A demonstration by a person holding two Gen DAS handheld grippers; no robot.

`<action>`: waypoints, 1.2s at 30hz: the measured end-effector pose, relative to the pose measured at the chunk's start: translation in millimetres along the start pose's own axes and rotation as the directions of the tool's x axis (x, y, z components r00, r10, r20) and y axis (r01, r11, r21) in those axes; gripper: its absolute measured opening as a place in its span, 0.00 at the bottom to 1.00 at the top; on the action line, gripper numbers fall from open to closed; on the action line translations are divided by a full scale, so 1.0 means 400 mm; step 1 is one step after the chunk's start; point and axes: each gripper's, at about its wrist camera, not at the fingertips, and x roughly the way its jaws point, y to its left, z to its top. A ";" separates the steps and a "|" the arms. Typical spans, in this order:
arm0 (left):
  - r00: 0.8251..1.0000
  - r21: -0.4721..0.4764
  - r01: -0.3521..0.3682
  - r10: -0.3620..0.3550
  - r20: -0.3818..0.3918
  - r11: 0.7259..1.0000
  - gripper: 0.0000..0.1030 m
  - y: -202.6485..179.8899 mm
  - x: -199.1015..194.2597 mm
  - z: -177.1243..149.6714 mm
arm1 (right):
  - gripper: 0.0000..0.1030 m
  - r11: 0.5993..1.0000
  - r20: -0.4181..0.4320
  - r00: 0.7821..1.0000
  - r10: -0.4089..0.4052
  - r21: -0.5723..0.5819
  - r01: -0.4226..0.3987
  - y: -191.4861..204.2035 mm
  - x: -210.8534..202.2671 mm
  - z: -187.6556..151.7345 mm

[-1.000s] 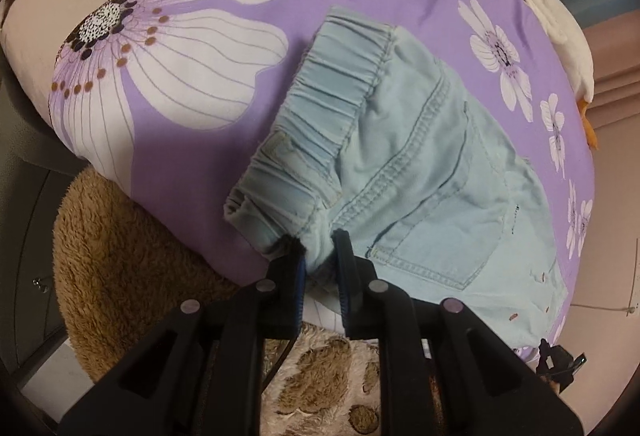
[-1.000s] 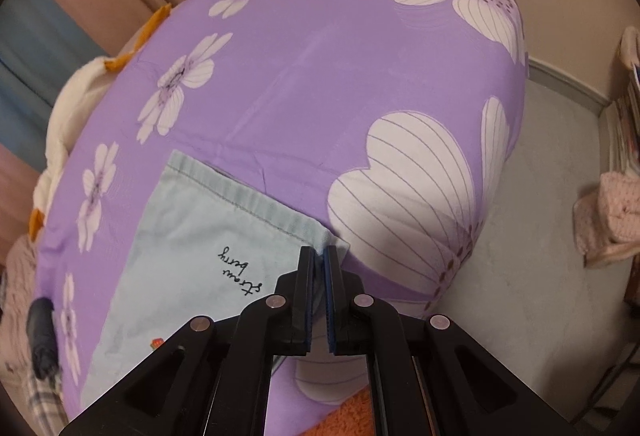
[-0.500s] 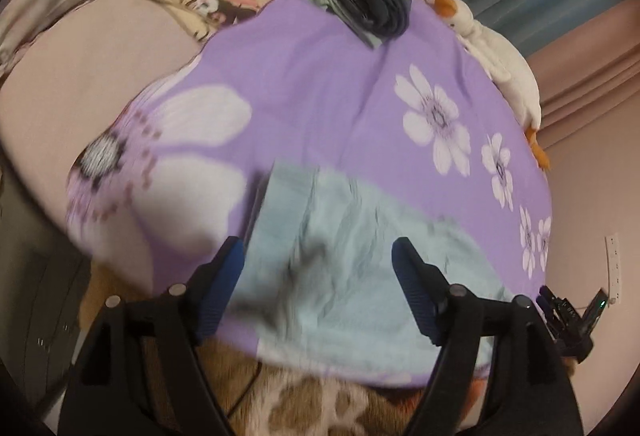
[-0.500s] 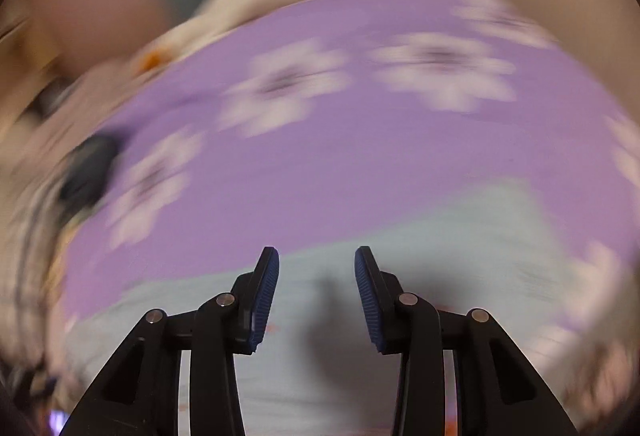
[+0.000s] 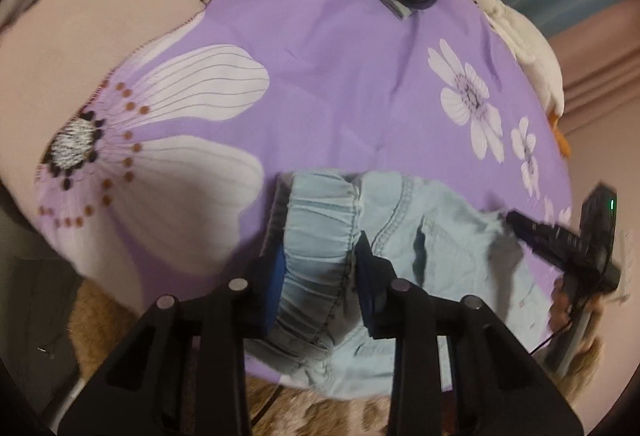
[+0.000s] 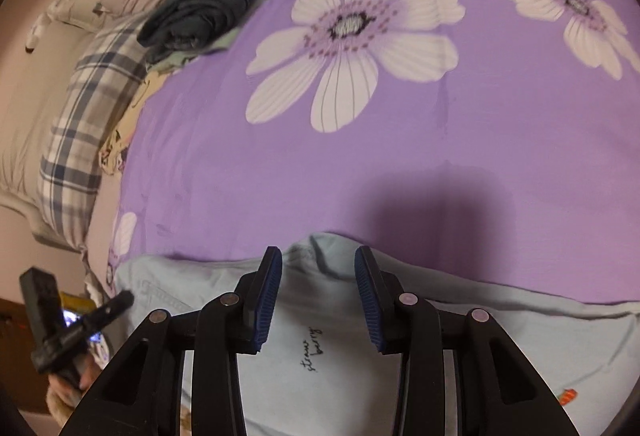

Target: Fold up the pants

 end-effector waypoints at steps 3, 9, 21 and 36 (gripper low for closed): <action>1.000 0.033 -0.021 0.020 0.014 0.999 0.32 -0.005 0.017 -0.012 | 0.38 1.000 -0.018 1.000 0.003 0.007 -0.003 -0.008 0.005 -0.002; 1.000 0.013 -0.022 0.022 -0.006 1.000 0.32 -0.005 0.040 0.008 | 0.38 0.998 -0.068 0.997 0.049 -0.030 -0.051 0.018 0.040 0.009; 1.000 -0.005 -0.007 0.007 -0.014 1.000 0.36 0.006 0.037 0.005 | 0.07 0.986 0.036 0.993 -0.110 -0.122 0.113 0.068 0.063 0.022; 0.995 -0.015 -0.098 0.098 0.016 0.995 0.52 -0.030 -0.001 0.005 | 0.07 0.952 0.141 0.956 -0.257 -0.131 0.276 0.080 0.110 0.024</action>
